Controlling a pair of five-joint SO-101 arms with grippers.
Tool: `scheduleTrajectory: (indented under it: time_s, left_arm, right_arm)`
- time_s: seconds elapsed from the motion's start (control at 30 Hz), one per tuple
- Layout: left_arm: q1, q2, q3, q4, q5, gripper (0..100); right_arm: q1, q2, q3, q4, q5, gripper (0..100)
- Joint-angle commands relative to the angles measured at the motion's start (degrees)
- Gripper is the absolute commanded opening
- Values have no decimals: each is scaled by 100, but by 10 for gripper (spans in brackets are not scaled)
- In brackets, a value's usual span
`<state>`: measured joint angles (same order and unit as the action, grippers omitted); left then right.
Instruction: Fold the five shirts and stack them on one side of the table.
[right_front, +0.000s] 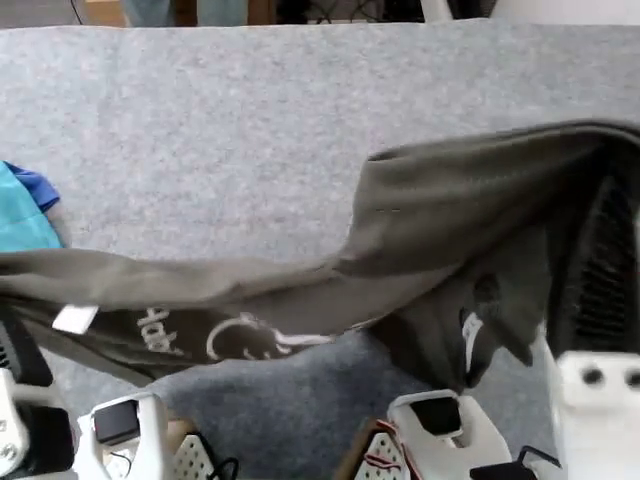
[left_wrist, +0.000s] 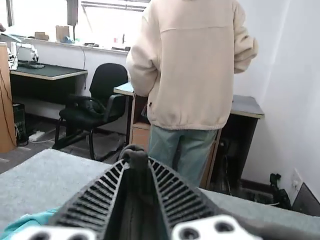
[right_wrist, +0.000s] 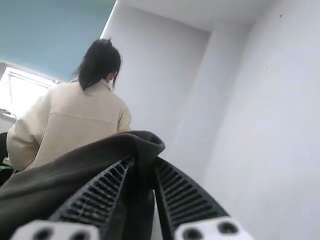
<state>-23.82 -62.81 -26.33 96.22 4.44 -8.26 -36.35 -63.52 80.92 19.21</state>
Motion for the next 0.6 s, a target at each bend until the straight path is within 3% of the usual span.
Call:
scheduleTrajectory:
  time_s: [0.0,0.1,0.23,0.33,0.43,0.5,0.57]
  left_arm:
    - [-4,18,611,-18,-9,29]
    - [22,35,1877,-607,-9,29]
    - [40,9,4154,-2514,0,29]
    - [224,79,6062,-4589,9,29]
    - [295,193,7820,-7314,9,29]
    - [303,422,8541,-8932,-26,29]
    - [321,862,8690,-9873,-44,29]
  right_arm:
    - [-9,171,400,79,-35,14]
    - [-9,382,1077,-18,-26,14]
    - [18,875,2387,-941,-26,14]
    - [211,1367,3670,-2391,-26,14]
    - [246,1956,4936,-4448,-26,14]
    - [220,2422,5631,-5855,-26,14]
    - [123,2941,6062,-7033,-26,15]
